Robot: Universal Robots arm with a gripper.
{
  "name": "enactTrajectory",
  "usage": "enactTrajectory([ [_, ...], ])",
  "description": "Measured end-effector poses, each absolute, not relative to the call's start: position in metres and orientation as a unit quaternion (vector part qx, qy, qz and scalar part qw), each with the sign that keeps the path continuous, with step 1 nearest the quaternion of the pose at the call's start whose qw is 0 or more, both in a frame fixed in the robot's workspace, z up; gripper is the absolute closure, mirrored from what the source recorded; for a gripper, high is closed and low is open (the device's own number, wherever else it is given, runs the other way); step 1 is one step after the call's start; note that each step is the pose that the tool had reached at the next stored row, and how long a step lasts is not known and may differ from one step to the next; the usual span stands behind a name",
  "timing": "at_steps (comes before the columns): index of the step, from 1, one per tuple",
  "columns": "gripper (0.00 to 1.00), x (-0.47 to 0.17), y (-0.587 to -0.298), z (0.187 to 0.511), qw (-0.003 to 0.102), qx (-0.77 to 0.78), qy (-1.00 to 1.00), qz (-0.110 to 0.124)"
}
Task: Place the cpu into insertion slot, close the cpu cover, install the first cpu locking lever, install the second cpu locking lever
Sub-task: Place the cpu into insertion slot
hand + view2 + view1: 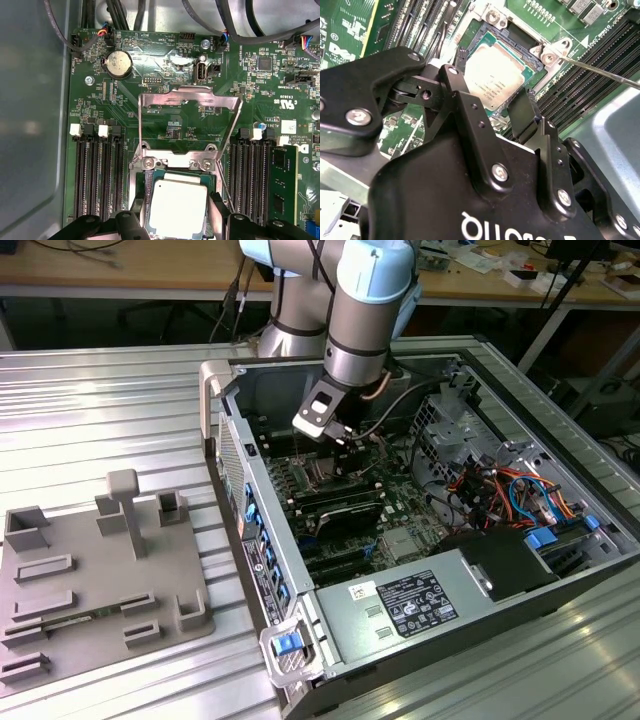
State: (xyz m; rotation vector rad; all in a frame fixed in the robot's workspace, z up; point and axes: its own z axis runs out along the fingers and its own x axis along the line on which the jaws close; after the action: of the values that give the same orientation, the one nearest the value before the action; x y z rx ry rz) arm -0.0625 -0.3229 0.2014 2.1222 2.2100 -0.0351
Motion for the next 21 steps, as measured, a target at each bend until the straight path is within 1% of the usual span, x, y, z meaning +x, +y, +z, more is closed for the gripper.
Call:
enactTrajectory([
  [10, 0.39, -0.062, -0.323, 0.212, 0.038, 0.692, 0.721, -0.011],
  [11, 0.39, -0.062, -0.323, 0.212, 0.036, 0.692, 0.721, -0.010],
  [12, 0.39, -0.063, -0.323, 0.212, 0.032, 0.692, 0.721, -0.005],
  [14, 0.39, -0.062, -0.324, 0.212, 0.027, 0.693, 0.721, 0.000],
  [21, 0.39, -0.062, -0.326, 0.208, 0.026, 0.696, 0.717, 0.000],
])
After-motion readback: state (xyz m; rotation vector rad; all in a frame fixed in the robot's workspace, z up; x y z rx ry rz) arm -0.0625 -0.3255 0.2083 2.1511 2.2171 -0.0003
